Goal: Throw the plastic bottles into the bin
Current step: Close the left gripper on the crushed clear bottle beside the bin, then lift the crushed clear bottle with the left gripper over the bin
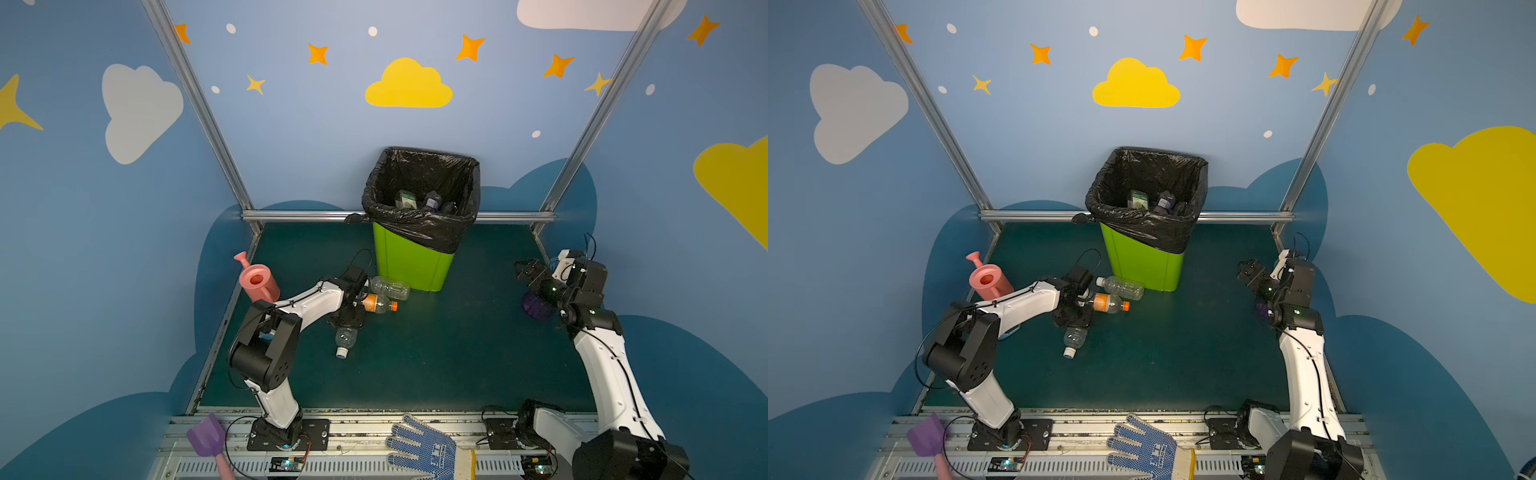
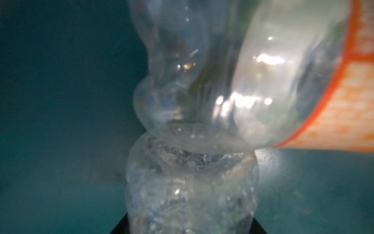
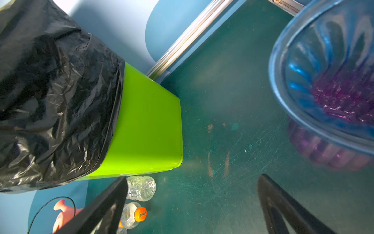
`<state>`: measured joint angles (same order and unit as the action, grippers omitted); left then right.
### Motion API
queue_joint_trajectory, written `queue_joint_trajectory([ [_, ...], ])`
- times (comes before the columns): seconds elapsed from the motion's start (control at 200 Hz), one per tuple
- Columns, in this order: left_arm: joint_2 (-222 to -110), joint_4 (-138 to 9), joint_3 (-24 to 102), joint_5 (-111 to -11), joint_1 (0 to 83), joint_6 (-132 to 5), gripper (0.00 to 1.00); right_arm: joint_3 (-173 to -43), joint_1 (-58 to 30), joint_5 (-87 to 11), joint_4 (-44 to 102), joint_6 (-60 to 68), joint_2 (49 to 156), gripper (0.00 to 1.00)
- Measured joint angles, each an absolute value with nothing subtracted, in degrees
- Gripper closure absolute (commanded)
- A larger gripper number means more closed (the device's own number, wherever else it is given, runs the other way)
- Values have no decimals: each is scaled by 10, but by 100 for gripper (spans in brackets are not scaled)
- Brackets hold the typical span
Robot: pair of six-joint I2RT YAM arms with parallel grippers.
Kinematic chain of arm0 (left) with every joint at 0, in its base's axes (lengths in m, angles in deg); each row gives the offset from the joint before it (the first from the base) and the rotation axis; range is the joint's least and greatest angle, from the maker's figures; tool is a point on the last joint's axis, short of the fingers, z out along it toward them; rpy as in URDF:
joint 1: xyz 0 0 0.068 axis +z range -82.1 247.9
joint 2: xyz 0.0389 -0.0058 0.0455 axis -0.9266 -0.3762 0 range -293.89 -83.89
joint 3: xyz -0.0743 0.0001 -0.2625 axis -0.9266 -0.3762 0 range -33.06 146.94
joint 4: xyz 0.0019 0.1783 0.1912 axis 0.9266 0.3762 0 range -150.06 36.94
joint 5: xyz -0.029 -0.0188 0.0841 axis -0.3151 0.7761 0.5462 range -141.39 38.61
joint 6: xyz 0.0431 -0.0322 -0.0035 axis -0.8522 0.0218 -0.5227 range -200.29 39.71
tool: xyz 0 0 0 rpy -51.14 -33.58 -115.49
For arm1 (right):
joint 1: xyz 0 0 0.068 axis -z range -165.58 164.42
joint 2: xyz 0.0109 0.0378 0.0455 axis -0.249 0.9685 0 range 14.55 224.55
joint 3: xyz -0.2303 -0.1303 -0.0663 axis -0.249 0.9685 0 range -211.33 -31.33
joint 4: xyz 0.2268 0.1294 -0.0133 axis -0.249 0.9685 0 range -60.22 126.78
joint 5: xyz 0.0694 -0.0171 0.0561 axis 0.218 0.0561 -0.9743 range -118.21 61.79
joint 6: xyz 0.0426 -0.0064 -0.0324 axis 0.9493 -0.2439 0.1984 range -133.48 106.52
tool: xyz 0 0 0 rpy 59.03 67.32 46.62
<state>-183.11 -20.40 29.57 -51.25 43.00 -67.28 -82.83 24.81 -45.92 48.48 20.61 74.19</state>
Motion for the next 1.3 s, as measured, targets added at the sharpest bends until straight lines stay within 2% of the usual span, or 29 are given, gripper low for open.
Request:
queue_joint_trajectory([
  [0.145, -1803, -201, 289, -502, 427, -665, 56, -819, 260, -468, 484, 212, 742, 2],
  [0.3, -1681, -187, 300, -471, 431, -651, 66, -818, 268, -478, 480, 220, 742, 2],
  [0.435, -1565, -189, 391, -404, 441, -671, 61, -818, 271, -488, 473, 228, 742, 2],
  [0.596, -1436, -346, 484, -358, 461, -734, 61, -818, 271, -500, 467, 239, 741, 2],
  [0.716, -1408, -498, 536, -368, 466, -766, 62, -818, 272, -505, 464, 243, 739, 2],
  [0.851, -1476, -618, 619, -417, 466, -767, 60, -818, 276, -509, 464, 243, 730, 2],
  [0.956, -1603, -627, 734, -461, 465, -735, 52, -818, 280, -515, 465, 243, 721, 2],
  [1.016, -1724, -564, 877, -494, 461, -714, 44, -818, 282, -518, 464, 243, 717, 2],
  [1.086, -1898, -458, 1107, -530, 449, -698, 33, -818, 283, -522, 465, 243, 715, 2],
  [1.156, -2057, -362, 1298, -556, 434, -685, 15, -818, 285, -528, 466, 242, 715, 2],
  [1.191, -2085, -341, 1297, -564, 429, -679, 1, -818, 286, -530, 468, 242, 715, 2],
  [1.296, -2052, -326, 1135, -568, 411, -680, 0, -818, 290, -534, 475, 238, 710, 2],
])
